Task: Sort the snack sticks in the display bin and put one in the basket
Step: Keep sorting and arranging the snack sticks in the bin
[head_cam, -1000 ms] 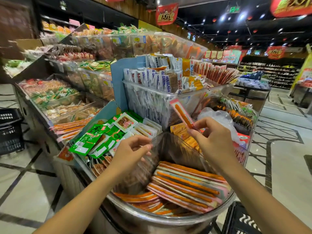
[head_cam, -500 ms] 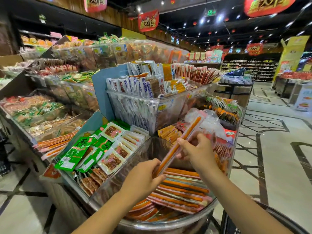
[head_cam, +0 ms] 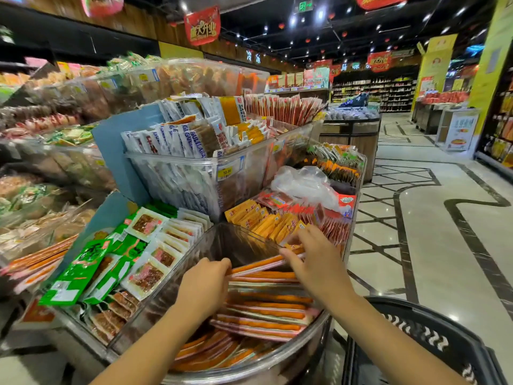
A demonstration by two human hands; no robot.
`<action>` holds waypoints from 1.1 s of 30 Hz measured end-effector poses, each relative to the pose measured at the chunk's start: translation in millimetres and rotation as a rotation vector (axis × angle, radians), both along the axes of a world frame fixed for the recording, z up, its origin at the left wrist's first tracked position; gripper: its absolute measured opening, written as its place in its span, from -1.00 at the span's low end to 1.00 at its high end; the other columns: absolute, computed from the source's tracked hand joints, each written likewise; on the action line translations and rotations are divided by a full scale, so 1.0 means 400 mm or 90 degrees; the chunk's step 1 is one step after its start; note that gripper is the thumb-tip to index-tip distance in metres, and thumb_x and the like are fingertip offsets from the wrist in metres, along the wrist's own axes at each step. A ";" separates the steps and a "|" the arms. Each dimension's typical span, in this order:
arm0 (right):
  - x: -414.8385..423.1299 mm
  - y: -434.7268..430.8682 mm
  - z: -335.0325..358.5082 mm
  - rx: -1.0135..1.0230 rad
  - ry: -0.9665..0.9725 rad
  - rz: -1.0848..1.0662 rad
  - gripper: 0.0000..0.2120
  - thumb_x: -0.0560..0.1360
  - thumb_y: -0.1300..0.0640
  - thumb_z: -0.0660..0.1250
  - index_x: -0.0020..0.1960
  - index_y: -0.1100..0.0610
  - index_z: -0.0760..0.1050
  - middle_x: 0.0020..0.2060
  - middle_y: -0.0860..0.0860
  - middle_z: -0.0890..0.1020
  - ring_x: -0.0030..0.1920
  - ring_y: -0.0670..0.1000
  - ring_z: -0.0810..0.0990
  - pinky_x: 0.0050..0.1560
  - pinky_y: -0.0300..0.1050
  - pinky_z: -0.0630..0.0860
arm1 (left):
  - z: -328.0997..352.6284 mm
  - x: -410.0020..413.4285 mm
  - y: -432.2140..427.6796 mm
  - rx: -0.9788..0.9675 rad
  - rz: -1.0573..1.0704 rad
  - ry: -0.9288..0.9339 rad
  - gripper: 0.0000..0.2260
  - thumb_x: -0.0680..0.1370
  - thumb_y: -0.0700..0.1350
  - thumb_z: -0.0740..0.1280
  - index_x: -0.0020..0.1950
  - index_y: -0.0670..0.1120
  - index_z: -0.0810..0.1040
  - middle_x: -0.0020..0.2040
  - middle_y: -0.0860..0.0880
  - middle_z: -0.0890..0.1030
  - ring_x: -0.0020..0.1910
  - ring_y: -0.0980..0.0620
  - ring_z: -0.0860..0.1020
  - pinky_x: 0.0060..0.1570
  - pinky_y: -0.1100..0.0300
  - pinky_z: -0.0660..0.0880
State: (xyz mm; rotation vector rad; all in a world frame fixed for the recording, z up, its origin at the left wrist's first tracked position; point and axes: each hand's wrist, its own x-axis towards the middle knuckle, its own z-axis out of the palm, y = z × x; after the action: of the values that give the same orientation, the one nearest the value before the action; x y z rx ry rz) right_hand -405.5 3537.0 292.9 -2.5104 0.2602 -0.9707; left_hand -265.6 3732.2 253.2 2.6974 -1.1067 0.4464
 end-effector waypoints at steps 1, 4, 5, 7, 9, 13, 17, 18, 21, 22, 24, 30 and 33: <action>-0.002 -0.003 -0.006 -0.051 0.010 -0.015 -0.82 0.53 -0.09 0.40 -0.02 -0.01 0.50 -0.07 -0.11 0.49 -0.07 -0.08 0.49 -0.07 -0.17 0.51 | 0.000 0.006 -0.010 0.003 0.013 -0.005 -0.87 0.65 0.00 0.16 0.12 0.08 0.48 -0.06 0.05 0.61 0.01 -0.01 0.52 -0.21 0.09 0.42; -0.007 -0.005 -0.018 -0.215 0.019 -0.094 -0.75 0.46 -0.12 0.46 -0.06 0.04 0.56 -0.13 -0.05 0.54 -0.11 -0.01 0.48 -0.10 -0.09 0.48 | -0.006 0.025 -0.040 0.011 0.035 -0.012 -0.87 0.64 -0.04 0.18 0.08 0.04 0.52 -0.06 0.02 0.62 0.02 -0.02 0.53 -0.15 0.07 0.49; -0.007 -0.005 -0.022 -0.245 0.022 -0.113 -0.74 0.44 -0.12 0.49 -0.08 0.05 0.58 -0.15 -0.04 0.56 -0.12 0.02 0.50 -0.09 -0.03 0.50 | -0.009 0.034 -0.049 0.015 0.037 -0.015 -0.87 0.64 -0.05 0.18 0.07 0.02 0.53 -0.07 0.02 0.63 0.01 -0.03 0.54 -0.14 0.06 0.51; -0.009 0.000 -0.031 -0.281 0.042 -0.128 -0.74 0.41 -0.10 0.53 -0.10 0.07 0.61 -0.18 -0.01 0.61 -0.10 0.07 0.54 -0.02 0.10 0.55 | -0.018 0.049 -0.065 0.018 0.038 -0.026 -0.87 0.64 -0.07 0.19 0.06 0.00 0.53 -0.09 0.01 0.63 -0.01 -0.04 0.55 -0.13 0.03 0.55; -0.002 0.005 -0.049 -0.303 0.078 -0.128 -0.80 0.40 -0.05 0.54 -0.14 0.06 0.63 -0.18 -0.01 0.62 -0.08 0.10 0.55 0.07 0.13 0.54 | -0.032 0.060 -0.078 0.017 0.031 -0.029 -0.88 0.64 -0.08 0.20 0.05 -0.01 0.53 -0.11 0.00 0.63 -0.03 -0.04 0.56 -0.14 0.05 0.53; 0.011 0.013 -0.081 -0.295 0.129 -0.106 -0.91 0.39 0.06 0.54 -0.22 0.01 0.64 -0.23 -0.05 0.59 -0.11 0.04 0.51 -0.03 -0.01 0.47 | -0.065 0.071 -0.096 0.004 0.002 -0.015 -0.90 0.64 -0.05 0.23 0.03 0.01 0.54 -0.11 0.05 0.61 -0.08 0.02 0.57 -0.13 0.12 0.50; 0.014 0.011 -0.091 -0.277 0.132 -0.091 -0.95 0.50 0.05 0.45 -0.11 0.00 0.69 -0.19 -0.07 0.63 -0.06 0.03 0.50 -0.03 -0.03 0.45 | -0.078 0.074 -0.101 -0.015 -0.023 0.031 -0.85 0.62 -0.10 0.24 0.14 0.02 0.56 0.00 0.04 0.62 0.00 0.02 0.58 -0.03 0.12 0.51; 0.015 0.009 -0.092 -0.280 0.133 -0.089 -0.93 0.51 0.05 0.43 -0.10 0.01 0.69 -0.20 -0.07 0.63 -0.06 0.03 0.49 -0.03 -0.03 0.44 | -0.078 0.073 -0.100 -0.022 -0.027 0.048 -0.83 0.62 -0.11 0.25 0.16 0.03 0.57 0.03 0.04 0.62 0.02 0.02 0.58 0.01 0.12 0.52; 0.014 0.007 -0.093 -0.279 0.156 -0.072 -0.85 0.57 0.04 0.35 -0.03 0.02 0.70 -0.15 -0.07 0.64 -0.01 0.03 0.45 0.02 -0.03 0.38 | -0.074 0.071 -0.089 -0.035 -0.035 0.077 -0.81 0.60 -0.09 0.28 0.18 0.04 0.57 0.07 0.06 0.61 0.04 0.06 0.58 0.06 0.11 0.55; 0.012 0.005 -0.093 -0.276 0.153 -0.067 -0.82 0.59 0.03 0.33 0.00 0.02 0.70 -0.13 -0.07 0.63 0.01 0.03 0.45 0.03 -0.03 0.37 | -0.070 0.069 -0.085 -0.034 -0.041 0.079 -0.80 0.59 -0.09 0.29 0.19 0.04 0.58 0.08 0.07 0.62 0.05 0.07 0.58 0.07 0.10 0.55; 0.008 0.003 -0.093 -0.267 0.145 -0.056 -0.78 0.62 0.00 0.28 0.05 0.02 0.69 -0.08 -0.07 0.63 0.03 0.02 0.44 0.07 -0.02 0.37 | -0.058 0.062 -0.076 -0.045 -0.058 0.069 -0.78 0.59 -0.08 0.31 0.22 0.03 0.59 0.11 0.08 0.62 0.09 0.08 0.58 0.10 0.12 0.55; 0.004 0.006 -0.089 -0.267 0.113 -0.037 -0.74 0.61 -0.07 0.26 0.01 0.01 0.69 -0.11 -0.06 0.64 -0.02 0.02 0.49 0.04 -0.02 0.43 | 0.037 0.043 -0.006 -0.104 -0.115 -0.100 -0.83 0.47 -0.23 0.46 0.05 -0.09 0.66 -0.01 0.01 0.66 0.03 -0.03 0.57 -0.06 0.04 0.60; 0.004 0.008 -0.086 -0.278 0.107 -0.035 -0.80 0.57 -0.05 0.33 -0.08 0.01 0.68 -0.18 -0.07 0.64 -0.09 0.01 0.51 -0.04 -0.02 0.47 | 0.077 0.070 0.063 -0.100 -0.117 -0.238 -0.86 0.45 -0.22 0.41 0.00 -0.16 0.66 -0.01 -0.08 0.67 -0.01 -0.15 0.57 -0.05 -0.06 0.57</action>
State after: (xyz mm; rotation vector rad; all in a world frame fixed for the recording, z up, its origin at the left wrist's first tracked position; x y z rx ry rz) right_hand -403.7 3540.1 258.5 -3.0050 0.1836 -0.9172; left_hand -237.5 3757.3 284.1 2.4070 -1.3329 0.9876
